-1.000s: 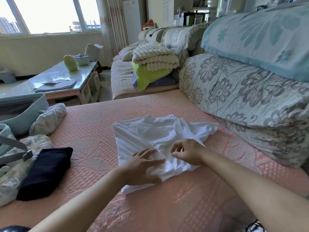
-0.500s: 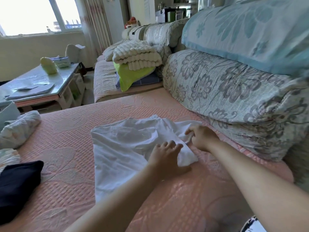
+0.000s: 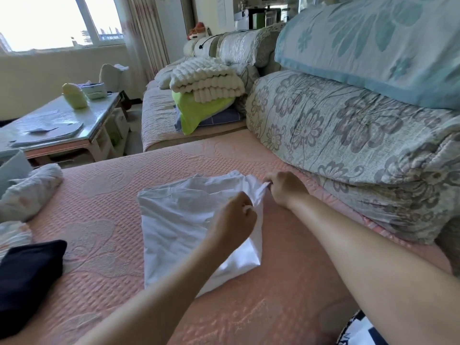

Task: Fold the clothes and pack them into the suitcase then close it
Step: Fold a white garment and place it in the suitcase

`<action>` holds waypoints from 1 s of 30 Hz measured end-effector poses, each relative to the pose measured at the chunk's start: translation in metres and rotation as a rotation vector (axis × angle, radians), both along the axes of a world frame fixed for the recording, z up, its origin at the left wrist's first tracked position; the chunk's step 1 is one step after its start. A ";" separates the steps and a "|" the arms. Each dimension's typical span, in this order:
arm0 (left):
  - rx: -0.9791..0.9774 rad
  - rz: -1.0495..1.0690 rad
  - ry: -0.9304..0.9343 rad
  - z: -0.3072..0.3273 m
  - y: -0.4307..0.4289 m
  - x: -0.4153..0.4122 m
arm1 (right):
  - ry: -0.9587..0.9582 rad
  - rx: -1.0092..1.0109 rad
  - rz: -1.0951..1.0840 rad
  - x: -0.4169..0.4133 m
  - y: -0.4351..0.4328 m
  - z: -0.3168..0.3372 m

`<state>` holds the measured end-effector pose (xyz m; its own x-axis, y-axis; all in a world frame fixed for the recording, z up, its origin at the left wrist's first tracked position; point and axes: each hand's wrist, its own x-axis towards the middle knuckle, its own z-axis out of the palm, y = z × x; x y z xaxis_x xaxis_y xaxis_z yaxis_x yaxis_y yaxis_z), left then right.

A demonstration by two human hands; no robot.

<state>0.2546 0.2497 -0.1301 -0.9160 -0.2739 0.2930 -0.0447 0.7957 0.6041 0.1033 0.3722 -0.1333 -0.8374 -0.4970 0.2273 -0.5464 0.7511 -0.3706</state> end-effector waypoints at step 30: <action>-0.610 0.024 -0.440 -0.037 -0.230 0.085 | -0.024 0.319 0.464 0.124 -0.152 0.015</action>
<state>0.3395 0.0201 -0.1666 -0.9794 -0.2020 0.0077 -0.2021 0.9791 -0.0213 0.2276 0.2199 -0.1185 -0.5175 -0.8556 -0.0111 -0.8405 0.5108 -0.1806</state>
